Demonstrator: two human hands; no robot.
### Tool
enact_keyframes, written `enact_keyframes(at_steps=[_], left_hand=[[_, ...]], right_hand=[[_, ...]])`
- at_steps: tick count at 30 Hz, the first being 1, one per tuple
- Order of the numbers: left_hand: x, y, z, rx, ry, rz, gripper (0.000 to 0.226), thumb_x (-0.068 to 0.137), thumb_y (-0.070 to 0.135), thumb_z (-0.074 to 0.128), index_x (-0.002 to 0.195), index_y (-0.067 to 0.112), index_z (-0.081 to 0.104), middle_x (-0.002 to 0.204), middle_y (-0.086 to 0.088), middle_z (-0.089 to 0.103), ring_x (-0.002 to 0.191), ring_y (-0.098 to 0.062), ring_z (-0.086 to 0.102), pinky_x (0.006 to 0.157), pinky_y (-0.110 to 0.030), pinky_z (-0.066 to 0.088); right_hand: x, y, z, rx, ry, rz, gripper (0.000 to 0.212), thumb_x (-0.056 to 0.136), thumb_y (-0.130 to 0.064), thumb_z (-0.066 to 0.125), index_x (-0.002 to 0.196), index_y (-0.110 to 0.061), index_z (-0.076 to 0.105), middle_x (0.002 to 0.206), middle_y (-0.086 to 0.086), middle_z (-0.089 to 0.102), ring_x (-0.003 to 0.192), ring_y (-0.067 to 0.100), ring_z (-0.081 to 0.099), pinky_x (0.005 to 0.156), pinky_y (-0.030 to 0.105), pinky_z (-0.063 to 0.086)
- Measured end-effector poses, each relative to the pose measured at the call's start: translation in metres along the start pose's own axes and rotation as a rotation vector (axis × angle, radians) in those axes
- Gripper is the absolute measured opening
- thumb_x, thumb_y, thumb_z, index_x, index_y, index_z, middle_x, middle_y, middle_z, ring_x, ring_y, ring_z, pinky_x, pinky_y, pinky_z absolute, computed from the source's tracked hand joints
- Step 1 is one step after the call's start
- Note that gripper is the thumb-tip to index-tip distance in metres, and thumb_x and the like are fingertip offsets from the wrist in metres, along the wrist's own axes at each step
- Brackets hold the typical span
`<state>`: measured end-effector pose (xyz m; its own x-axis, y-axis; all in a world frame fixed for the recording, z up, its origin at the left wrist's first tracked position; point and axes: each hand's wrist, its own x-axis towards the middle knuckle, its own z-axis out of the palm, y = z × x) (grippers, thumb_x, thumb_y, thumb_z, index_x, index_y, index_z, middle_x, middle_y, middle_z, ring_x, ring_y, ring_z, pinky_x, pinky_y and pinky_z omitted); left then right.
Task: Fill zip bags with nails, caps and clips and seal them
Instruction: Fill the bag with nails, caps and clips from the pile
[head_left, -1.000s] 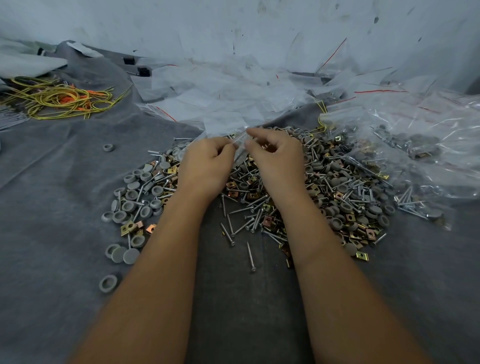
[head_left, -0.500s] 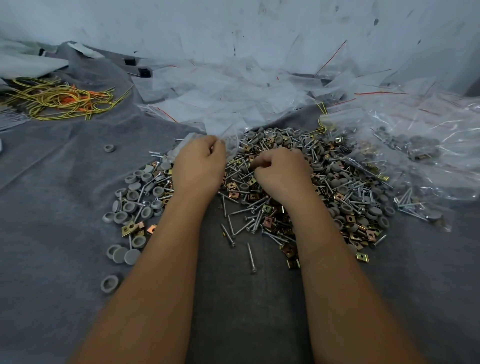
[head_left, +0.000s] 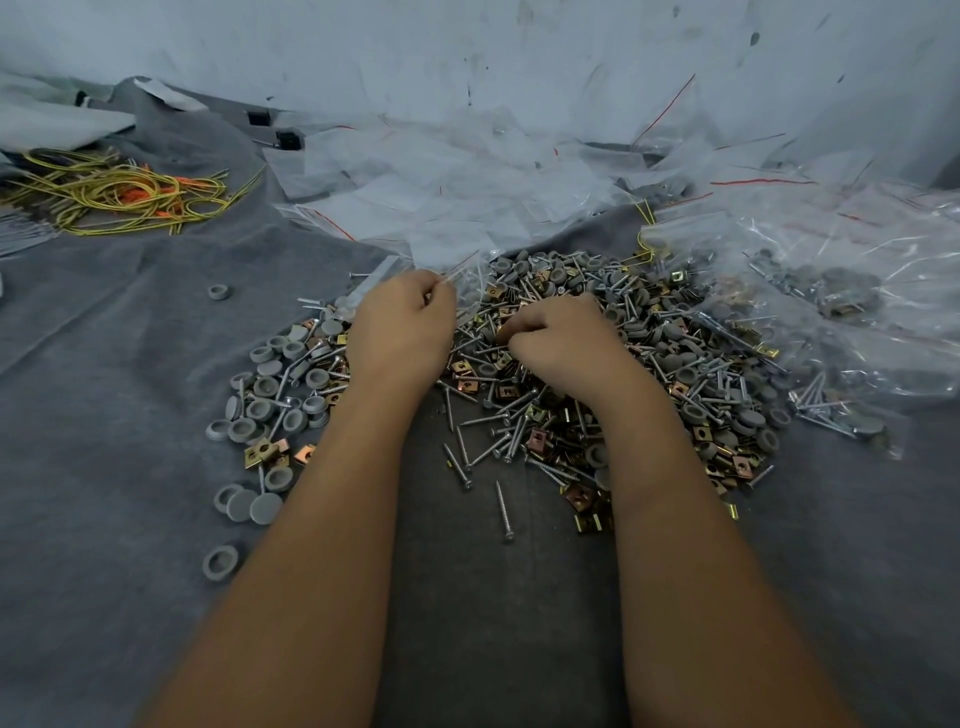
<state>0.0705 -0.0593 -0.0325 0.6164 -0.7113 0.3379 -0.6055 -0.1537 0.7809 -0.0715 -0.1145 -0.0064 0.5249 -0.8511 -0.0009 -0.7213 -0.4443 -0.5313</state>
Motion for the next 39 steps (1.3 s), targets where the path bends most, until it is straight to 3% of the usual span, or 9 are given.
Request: enact_keyframes(at_steps=[3, 7, 10, 13, 16, 20, 23, 30, 39], left_hand=[[0.0, 0.0, 0.0, 0.009, -0.009, 0.004, 0.03, 0.095, 0.028, 0.045, 0.096, 0.014, 0.072, 0.064, -0.001, 0.059, 0.056, -0.019, 0.048, 0.055, -0.031, 0.035], [0.0, 0.0, 0.0, 0.008, -0.013, 0.006, 0.03, 0.094, 0.027, 0.045, 0.093, 0.012, 0.071, 0.058, -0.001, 0.055, 0.052, -0.019, 0.045, 0.055, -0.031, 0.035], [-0.001, 0.001, 0.0, 0.004, -0.019, 0.011, 0.03, 0.095, 0.026, 0.045, 0.093, 0.011, 0.071, 0.056, 0.0, 0.052, 0.05, -0.018, 0.043, 0.054, -0.03, 0.034], [-0.001, 0.001, 0.0, -0.007, -0.022, 0.01, 0.03, 0.095, 0.026, 0.045, 0.093, 0.011, 0.071, 0.055, 0.0, 0.051, 0.049, -0.017, 0.042, 0.053, -0.029, 0.033], [-0.001, 0.0, -0.001, -0.022, -0.026, 0.01, 0.031, 0.095, 0.026, 0.044, 0.093, 0.011, 0.071, 0.054, 0.0, 0.051, 0.048, -0.017, 0.041, 0.053, -0.029, 0.033], [-0.001, -0.001, 0.0, -0.033, -0.019, 0.009, 0.031, 0.095, 0.026, 0.045, 0.093, 0.008, 0.07, 0.052, 0.0, 0.048, 0.048, -0.017, 0.04, 0.052, -0.029, 0.03], [0.0, -0.001, 0.001, -0.032, -0.02, 0.01, 0.031, 0.095, 0.026, 0.046, 0.093, 0.008, 0.071, 0.051, 0.002, 0.046, 0.047, -0.016, 0.04, 0.052, -0.028, 0.029], [-0.001, 0.001, -0.002, 0.015, -0.043, 0.059, 0.029, 0.095, 0.027, 0.046, 0.095, 0.014, 0.072, 0.068, -0.005, 0.065, 0.056, -0.019, 0.05, 0.056, -0.03, 0.037], [-0.004, 0.006, -0.003, -0.033, -0.116, 0.097, 0.037, 0.084, 0.038, 0.043, 0.091, 0.018, 0.073, 0.067, -0.006, 0.066, 0.067, -0.025, 0.061, 0.065, -0.041, 0.051]], right_hand=[[0.0, 0.0, 0.002, -0.052, -0.01, -0.031, 0.024, 0.08, -0.025, 0.06, 0.098, -0.039, 0.066, 0.081, -0.016, 0.032, 0.12, 0.025, 0.034, 0.097, 0.039, 0.032], [0.002, 0.001, 0.005, -0.004, 0.071, -0.053, 0.014, 0.083, -0.027, 0.063, 0.083, -0.04, 0.064, 0.096, -0.005, 0.063, 0.12, 0.026, 0.038, 0.094, 0.04, 0.04], [0.003, 0.002, 0.006, -0.022, 0.135, -0.06, 0.017, 0.088, -0.021, 0.062, 0.087, -0.033, 0.072, 0.103, -0.003, 0.068, 0.118, 0.027, 0.046, 0.097, 0.045, 0.044], [0.004, 0.002, 0.007, 0.025, 0.182, -0.074, 0.015, 0.09, -0.017, 0.062, 0.085, -0.029, 0.07, 0.09, -0.01, 0.066, 0.1, 0.022, 0.059, 0.093, 0.045, 0.048], [0.006, 0.005, 0.005, 0.157, 0.238, -0.065, 0.018, 0.091, -0.013, 0.061, 0.082, -0.027, 0.063, 0.074, -0.016, 0.055, 0.075, 0.012, 0.06, 0.077, 0.041, 0.055], [0.006, 0.005, 0.005, 0.32, 0.3, -0.061, 0.018, 0.09, -0.008, 0.063, 0.083, -0.025, 0.064, 0.074, -0.016, 0.057, 0.068, 0.001, 0.055, 0.058, 0.021, 0.047], [0.007, 0.002, 0.003, 0.419, 0.405, -0.087, 0.022, 0.088, -0.007, 0.064, 0.082, -0.027, 0.064, 0.076, -0.013, 0.061, 0.072, 0.0, 0.057, 0.061, 0.013, 0.042], [0.006, -0.003, 0.001, 0.691, 0.6, -0.155, 0.028, 0.084, -0.004, 0.067, 0.073, -0.03, 0.064, 0.072, -0.012, 0.065, 0.068, 0.001, 0.061, 0.062, 0.014, 0.047], [0.008, -0.011, 0.017, 0.629, 0.557, -0.232, 0.014, 0.083, -0.004, 0.07, 0.084, -0.018, 0.069, 0.08, -0.004, 0.069, 0.078, 0.009, 0.066, 0.074, 0.026, 0.056]])
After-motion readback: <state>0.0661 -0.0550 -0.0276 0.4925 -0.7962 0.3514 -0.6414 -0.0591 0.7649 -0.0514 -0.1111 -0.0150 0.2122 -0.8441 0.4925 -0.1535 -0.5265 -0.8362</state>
